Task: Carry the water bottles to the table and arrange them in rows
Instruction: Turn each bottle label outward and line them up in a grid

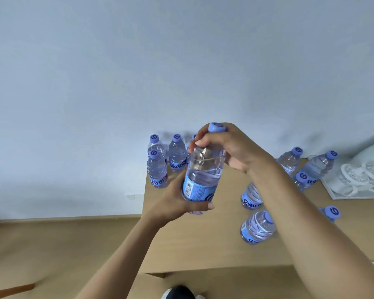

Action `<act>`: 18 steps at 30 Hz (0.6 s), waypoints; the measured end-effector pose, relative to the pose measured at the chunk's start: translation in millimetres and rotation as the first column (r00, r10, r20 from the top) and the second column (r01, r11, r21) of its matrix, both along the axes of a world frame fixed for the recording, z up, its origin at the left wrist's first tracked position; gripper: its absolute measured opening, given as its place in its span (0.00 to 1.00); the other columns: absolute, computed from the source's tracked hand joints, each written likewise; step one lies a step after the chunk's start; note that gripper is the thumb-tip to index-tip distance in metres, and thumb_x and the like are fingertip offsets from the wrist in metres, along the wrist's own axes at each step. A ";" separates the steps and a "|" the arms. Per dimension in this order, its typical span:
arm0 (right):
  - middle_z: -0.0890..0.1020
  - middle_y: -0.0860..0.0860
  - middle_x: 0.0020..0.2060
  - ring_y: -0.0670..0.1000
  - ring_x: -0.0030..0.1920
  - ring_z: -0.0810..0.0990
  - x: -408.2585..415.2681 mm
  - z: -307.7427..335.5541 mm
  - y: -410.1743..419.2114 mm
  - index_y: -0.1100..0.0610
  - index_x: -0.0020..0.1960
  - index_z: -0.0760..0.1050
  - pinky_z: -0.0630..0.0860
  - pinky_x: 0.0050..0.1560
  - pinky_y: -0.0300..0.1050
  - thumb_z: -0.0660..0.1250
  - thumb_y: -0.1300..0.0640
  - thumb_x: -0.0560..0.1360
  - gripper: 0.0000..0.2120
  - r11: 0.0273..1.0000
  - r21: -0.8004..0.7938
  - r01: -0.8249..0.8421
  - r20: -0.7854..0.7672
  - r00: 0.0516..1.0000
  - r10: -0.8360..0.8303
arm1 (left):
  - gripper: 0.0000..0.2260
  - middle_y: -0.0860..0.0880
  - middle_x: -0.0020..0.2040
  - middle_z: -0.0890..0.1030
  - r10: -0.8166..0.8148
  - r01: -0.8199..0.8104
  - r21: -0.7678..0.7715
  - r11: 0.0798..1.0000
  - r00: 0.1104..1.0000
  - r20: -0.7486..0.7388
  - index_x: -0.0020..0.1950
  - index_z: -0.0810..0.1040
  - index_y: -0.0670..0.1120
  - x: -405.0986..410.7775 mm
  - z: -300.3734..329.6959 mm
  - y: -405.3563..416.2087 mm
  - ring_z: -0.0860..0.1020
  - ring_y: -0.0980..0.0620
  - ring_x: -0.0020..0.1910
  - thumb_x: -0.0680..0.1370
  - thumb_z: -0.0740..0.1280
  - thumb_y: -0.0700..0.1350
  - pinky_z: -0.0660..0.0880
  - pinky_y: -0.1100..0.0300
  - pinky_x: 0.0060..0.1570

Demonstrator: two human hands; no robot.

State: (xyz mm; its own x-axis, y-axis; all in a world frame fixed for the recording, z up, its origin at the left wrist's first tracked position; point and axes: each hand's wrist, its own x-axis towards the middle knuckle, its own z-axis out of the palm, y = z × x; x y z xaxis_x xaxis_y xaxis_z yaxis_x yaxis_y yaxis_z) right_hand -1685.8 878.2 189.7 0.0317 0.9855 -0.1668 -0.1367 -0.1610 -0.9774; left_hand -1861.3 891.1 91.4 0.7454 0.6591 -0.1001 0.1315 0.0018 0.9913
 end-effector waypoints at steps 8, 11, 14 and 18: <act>0.82 0.62 0.41 0.57 0.44 0.81 -12.0 25.7 13.7 0.60 0.44 0.79 0.80 0.45 0.52 0.73 0.59 0.74 0.05 0.974 0.072 0.214 0.063 0.974 -0.219 | 0.20 0.51 0.38 0.84 0.209 -0.210 0.001 0.978 0.974 0.086 0.50 0.76 0.44 11.0 25.2 1.5 0.82 0.55 0.35 0.63 0.80 0.39 0.76 0.65 0.32; 0.84 0.53 0.38 0.51 0.39 0.84 -25.4 19.2 8.8 0.59 0.48 0.78 0.80 0.40 0.44 0.77 0.52 0.71 0.14 0.933 0.136 0.333 0.118 0.930 -0.349 | 0.22 0.49 0.39 0.84 0.299 -0.302 0.016 0.953 0.949 0.100 0.51 0.76 0.46 15.7 32.1 2.5 0.82 0.52 0.35 0.61 0.80 0.43 0.75 0.62 0.31; 0.85 0.55 0.43 0.55 0.45 0.85 -36.5 15.4 8.6 0.57 0.45 0.77 0.83 0.49 0.52 0.80 0.51 0.66 0.16 0.888 0.144 0.436 0.137 0.880 -0.455 | 0.23 0.49 0.44 0.85 0.333 -0.341 0.071 0.937 0.937 0.103 0.52 0.76 0.48 20.1 35.3 2.5 0.84 0.48 0.42 0.61 0.80 0.43 0.81 0.55 0.39; 0.83 0.56 0.37 0.56 0.39 0.83 -39.3 16.3 10.6 0.56 0.40 0.76 0.82 0.48 0.58 0.76 0.59 0.65 0.09 0.861 0.148 0.487 0.117 0.856 -0.504 | 0.23 0.50 0.43 0.85 0.315 -0.323 0.059 0.945 0.943 0.110 0.52 0.76 0.49 20.5 34.6 -0.3 0.84 0.51 0.41 0.63 0.81 0.40 0.78 0.65 0.36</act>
State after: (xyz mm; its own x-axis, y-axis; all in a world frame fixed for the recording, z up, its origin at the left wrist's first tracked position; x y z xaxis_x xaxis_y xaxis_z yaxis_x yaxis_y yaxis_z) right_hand -1725.1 888.9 206.1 0.5363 0.8439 -0.0144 -0.0244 -0.0016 -0.9997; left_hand -1840.8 890.8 126.1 0.4987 0.8665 0.0211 0.0391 -0.0468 0.9981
